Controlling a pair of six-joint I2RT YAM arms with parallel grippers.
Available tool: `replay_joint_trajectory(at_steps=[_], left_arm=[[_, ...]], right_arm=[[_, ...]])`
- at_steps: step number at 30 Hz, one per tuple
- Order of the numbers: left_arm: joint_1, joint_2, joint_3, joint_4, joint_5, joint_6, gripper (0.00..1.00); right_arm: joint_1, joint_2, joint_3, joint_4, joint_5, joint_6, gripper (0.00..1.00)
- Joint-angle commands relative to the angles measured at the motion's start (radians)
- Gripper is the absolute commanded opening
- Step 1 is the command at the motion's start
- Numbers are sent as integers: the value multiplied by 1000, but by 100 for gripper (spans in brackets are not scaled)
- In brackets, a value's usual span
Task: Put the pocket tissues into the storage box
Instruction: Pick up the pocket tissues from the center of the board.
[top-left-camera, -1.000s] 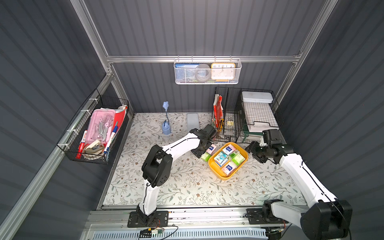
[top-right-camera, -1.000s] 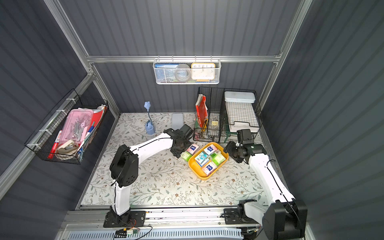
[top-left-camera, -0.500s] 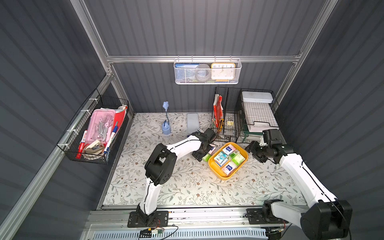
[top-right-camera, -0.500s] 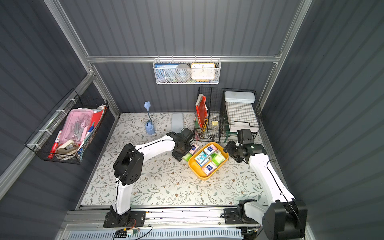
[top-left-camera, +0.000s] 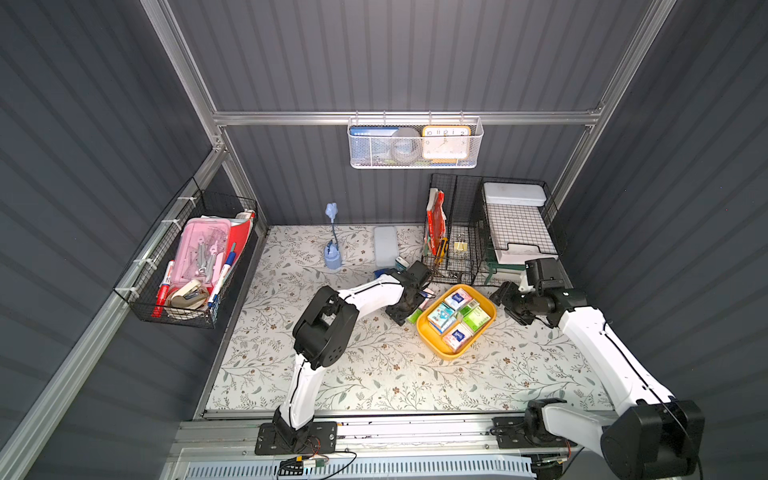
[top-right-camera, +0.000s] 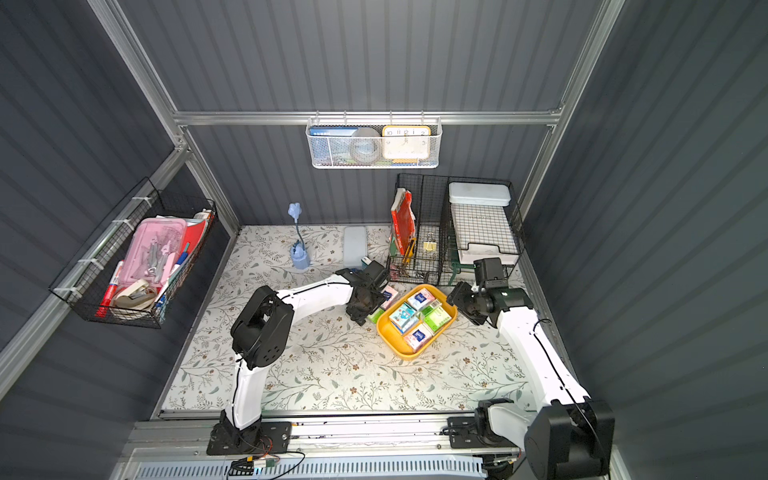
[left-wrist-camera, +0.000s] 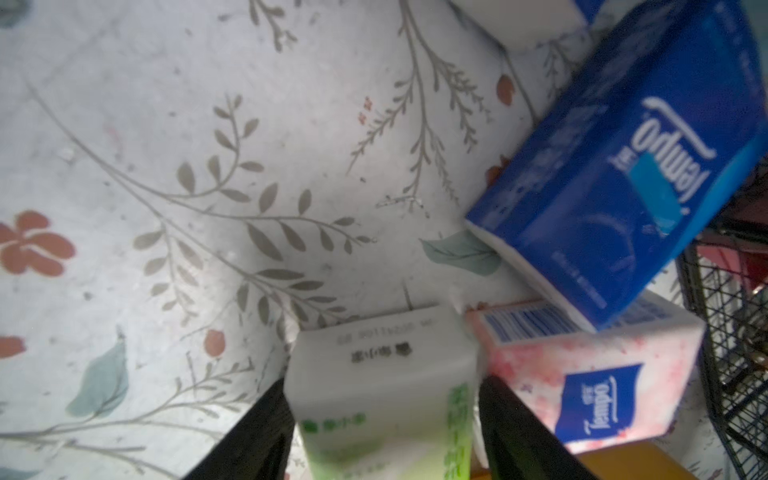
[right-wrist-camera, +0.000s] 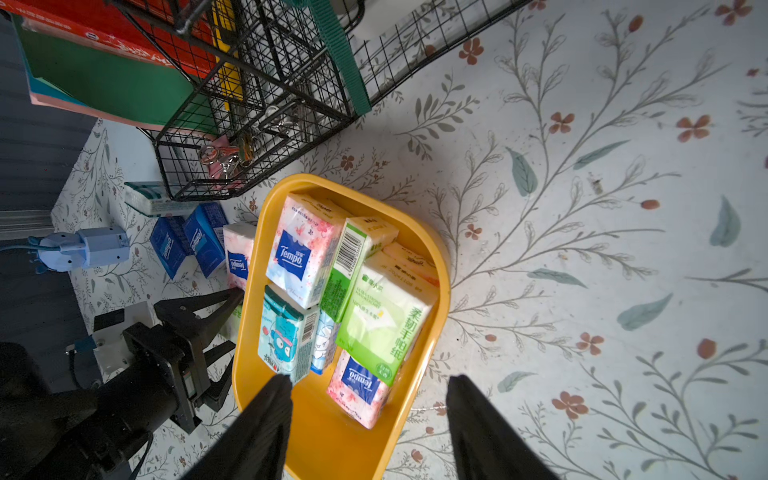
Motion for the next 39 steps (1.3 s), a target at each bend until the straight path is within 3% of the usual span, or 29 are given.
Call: replay_joint_trajectory(at_steps=[1, 7, 18, 25, 36, 39], left_arm=[[4, 48, -8, -27, -4, 29, 66], [5, 51, -16, -29, 3, 27, 42], [6, 6, -4, -59, -12, 101, 41], [10, -96, 56, -129, -86, 401, 41], [11, -179, 166, -177, -26, 955, 40], [7, -177, 197, -201, 27, 1037, 39]], right_arm=[[-3, 7, -8, -12, 3, -11, 64], [-3, 6, -6, -14, 8, -9, 64], [-3, -2, -6, -14, 6, -5, 64], [-4, -1, -9, -11, 7, -2, 64], [-4, 8, 12, -16, -4, 5, 64], [-3, 14, 22, -19, -10, 10, 64]])
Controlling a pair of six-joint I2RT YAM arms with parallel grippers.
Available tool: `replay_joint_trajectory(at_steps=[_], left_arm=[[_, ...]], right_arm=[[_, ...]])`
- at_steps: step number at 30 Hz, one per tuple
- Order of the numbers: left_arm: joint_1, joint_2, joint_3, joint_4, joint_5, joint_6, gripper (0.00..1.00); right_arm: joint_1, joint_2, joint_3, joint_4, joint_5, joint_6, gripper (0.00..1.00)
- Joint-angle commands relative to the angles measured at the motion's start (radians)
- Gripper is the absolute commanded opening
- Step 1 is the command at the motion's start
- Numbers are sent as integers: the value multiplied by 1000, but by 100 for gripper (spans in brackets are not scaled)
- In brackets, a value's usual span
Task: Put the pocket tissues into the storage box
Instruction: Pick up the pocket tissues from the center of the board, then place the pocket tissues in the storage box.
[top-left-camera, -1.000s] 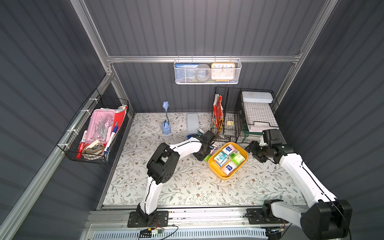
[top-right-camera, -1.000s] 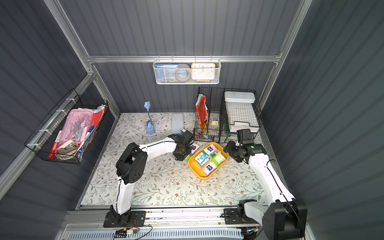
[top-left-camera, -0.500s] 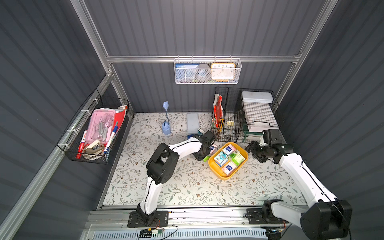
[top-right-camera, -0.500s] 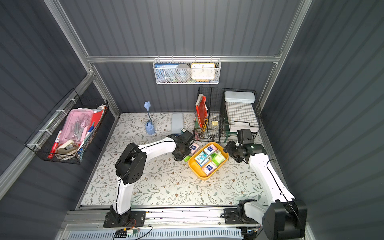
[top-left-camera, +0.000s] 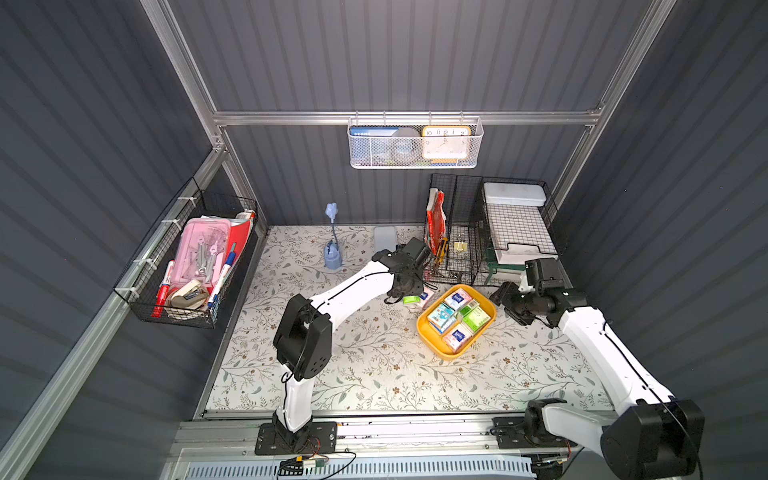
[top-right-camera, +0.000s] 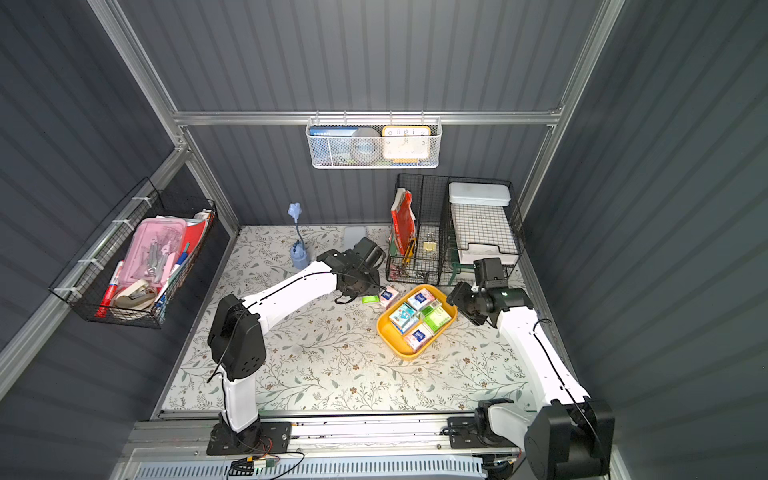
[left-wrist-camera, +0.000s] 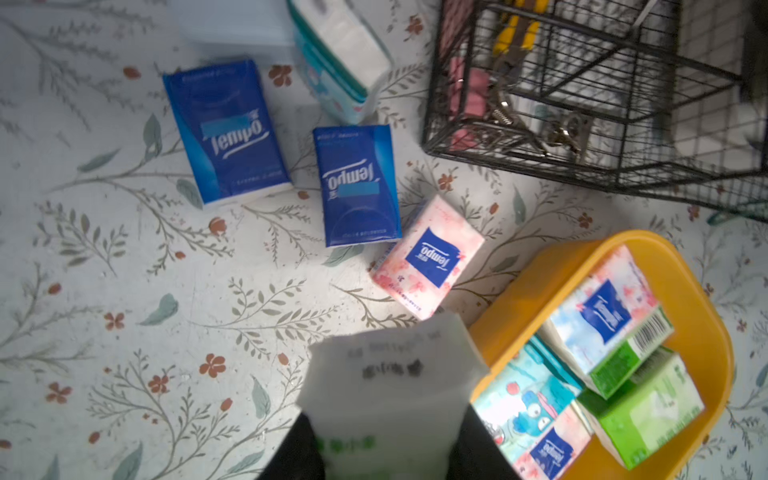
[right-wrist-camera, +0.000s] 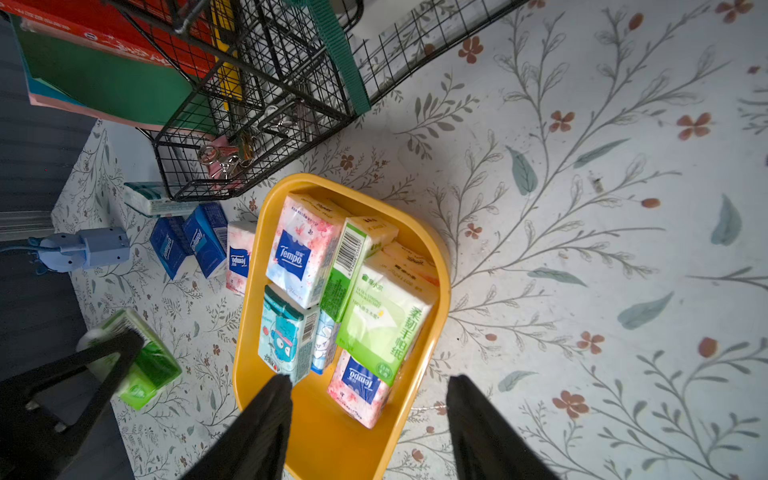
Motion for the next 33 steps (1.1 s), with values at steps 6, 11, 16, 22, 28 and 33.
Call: replay_joint_trajectory(at_steps=[6, 11, 16, 22, 28, 33], left_arm=[[-69, 17, 116, -89, 87, 371, 37], [-172, 99, 216, -136, 78, 486, 37], [-201, 162, 274, -119, 167, 516, 36], [-267, 260, 350, -160, 100, 572, 36], [-296, 323, 353, -194, 84, 591, 36], [-305, 324, 323, -191, 87, 599, 37]], right_arm=[[-3, 19, 26, 0, -15, 33, 64], [-4, 30, 32, 3, -27, 47, 64], [-5, 26, 39, -4, -18, 49, 64], [-9, 8, 32, -8, 9, 55, 64], [-12, -1, 32, -11, 12, 53, 64], [-12, 6, 30, -14, 3, 53, 64]])
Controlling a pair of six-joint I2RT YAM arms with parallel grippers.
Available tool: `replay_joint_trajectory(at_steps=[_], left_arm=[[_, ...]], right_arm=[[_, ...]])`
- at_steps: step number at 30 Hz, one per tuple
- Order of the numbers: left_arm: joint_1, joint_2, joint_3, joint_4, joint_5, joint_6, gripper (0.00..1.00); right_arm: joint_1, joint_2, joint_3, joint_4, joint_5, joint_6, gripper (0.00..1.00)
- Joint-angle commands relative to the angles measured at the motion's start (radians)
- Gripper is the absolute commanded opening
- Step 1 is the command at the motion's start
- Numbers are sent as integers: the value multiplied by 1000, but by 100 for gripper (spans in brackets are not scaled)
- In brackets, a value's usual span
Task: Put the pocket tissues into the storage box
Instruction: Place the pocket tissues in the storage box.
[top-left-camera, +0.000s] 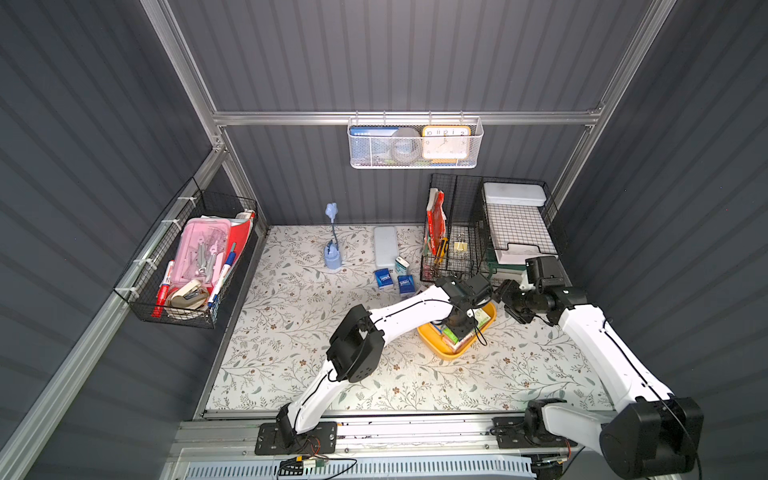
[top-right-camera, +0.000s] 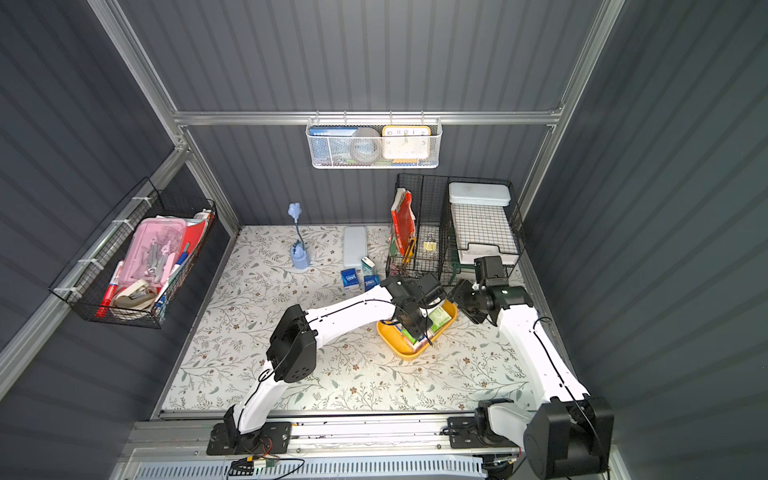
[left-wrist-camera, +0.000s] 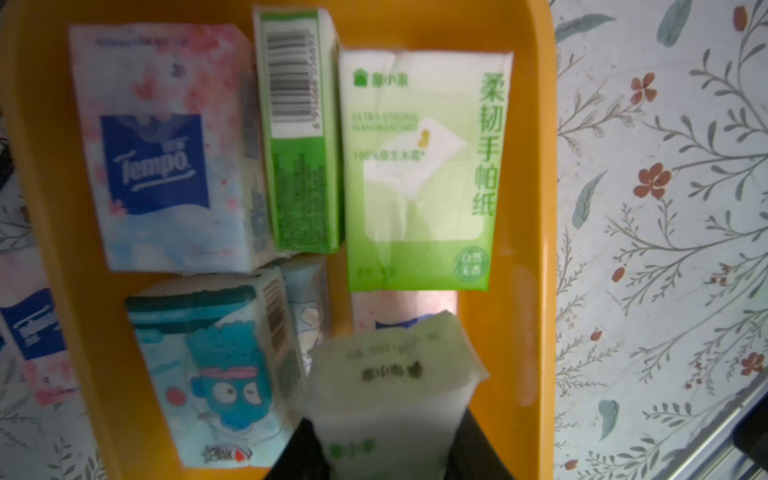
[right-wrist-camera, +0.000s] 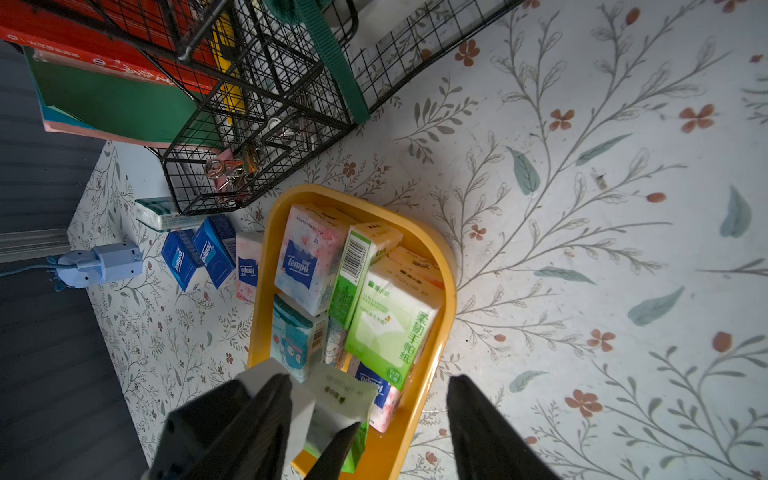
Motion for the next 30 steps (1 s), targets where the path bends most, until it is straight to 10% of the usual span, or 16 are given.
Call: replay_joint_trajectory(at_steps=[1, 6, 12, 30], left_arm=[[2, -11, -15, -26, -2, 30, 38], [-1, -6, -1, -9, 41, 19, 44], [-2, -15, 30, -6, 53, -8, 99], [199, -198, -10, 49, 99, -30, 82]], right_arm=[[-6, -4, 16, -16, 4, 6, 64], [-7, 3, 13, -14, -8, 7, 64], [-6, -5, 18, -27, 2, -4, 64], [-6, -9, 13, -27, -4, -8, 64]])
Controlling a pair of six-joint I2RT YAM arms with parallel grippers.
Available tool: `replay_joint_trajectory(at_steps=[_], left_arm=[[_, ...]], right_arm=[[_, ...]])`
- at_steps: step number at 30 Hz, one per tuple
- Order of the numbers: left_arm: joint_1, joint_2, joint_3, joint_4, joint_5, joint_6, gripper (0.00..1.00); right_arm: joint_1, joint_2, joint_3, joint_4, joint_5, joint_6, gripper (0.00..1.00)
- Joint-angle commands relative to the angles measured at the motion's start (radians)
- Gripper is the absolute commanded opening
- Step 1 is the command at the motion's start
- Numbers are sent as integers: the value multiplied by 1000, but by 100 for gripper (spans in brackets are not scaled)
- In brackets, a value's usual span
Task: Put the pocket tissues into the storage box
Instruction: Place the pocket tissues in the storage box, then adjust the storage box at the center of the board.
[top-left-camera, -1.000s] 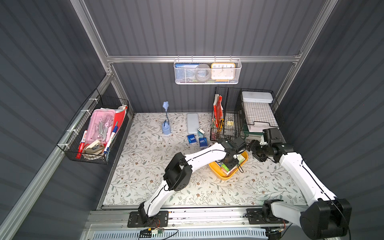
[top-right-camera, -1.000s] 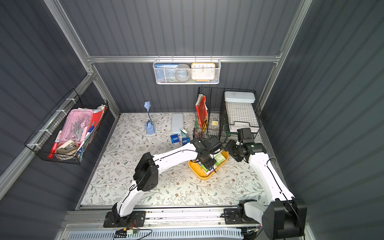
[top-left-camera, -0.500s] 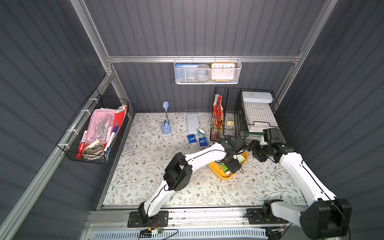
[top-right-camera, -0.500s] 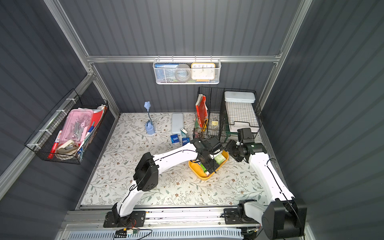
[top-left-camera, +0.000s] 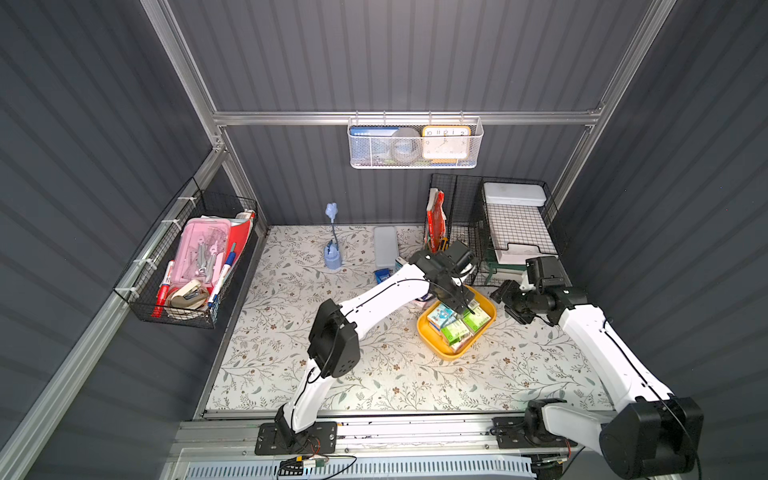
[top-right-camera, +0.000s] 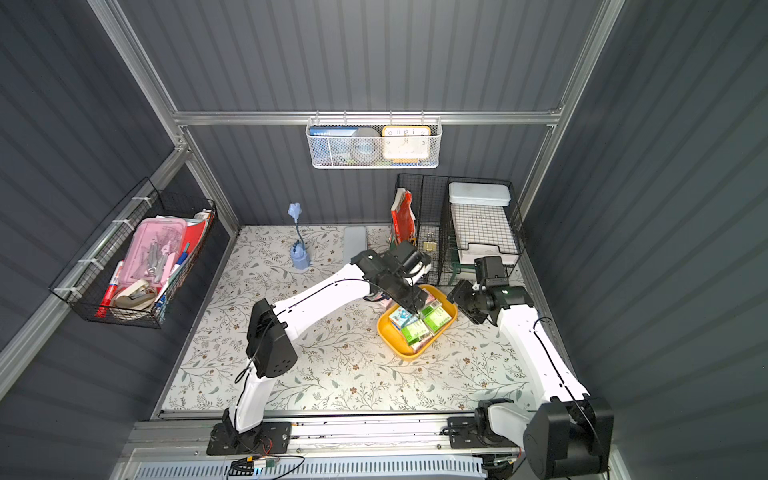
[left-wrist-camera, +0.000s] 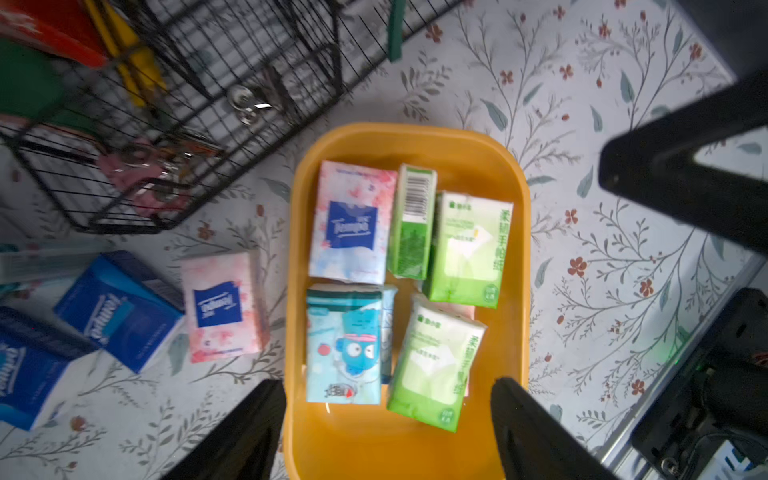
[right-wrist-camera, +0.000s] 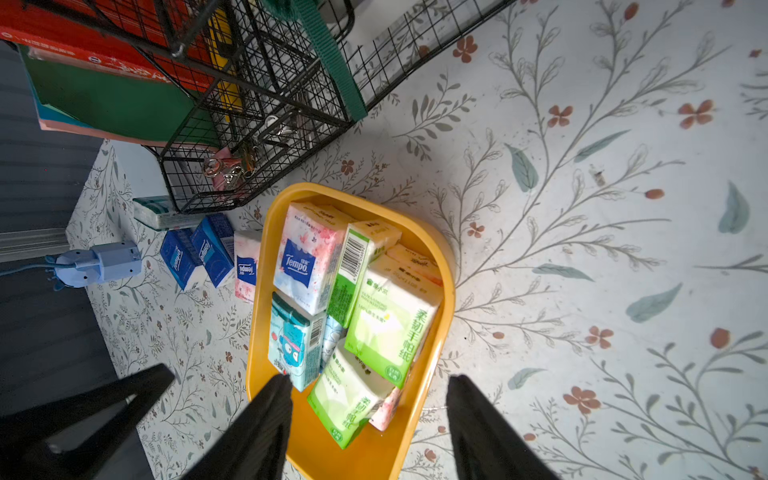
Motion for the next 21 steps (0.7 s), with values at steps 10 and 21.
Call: replay_joint_trajectory(at_steps=[10, 21], left_arm=[[121, 23, -95, 52, -145, -36, 67], [123, 139, -135, 128, -165, -80, 66]], right_arm=[[-3, -2, 18, -21, -4, -5, 64], [-3, -3, 27, -31, 4, -10, 64]])
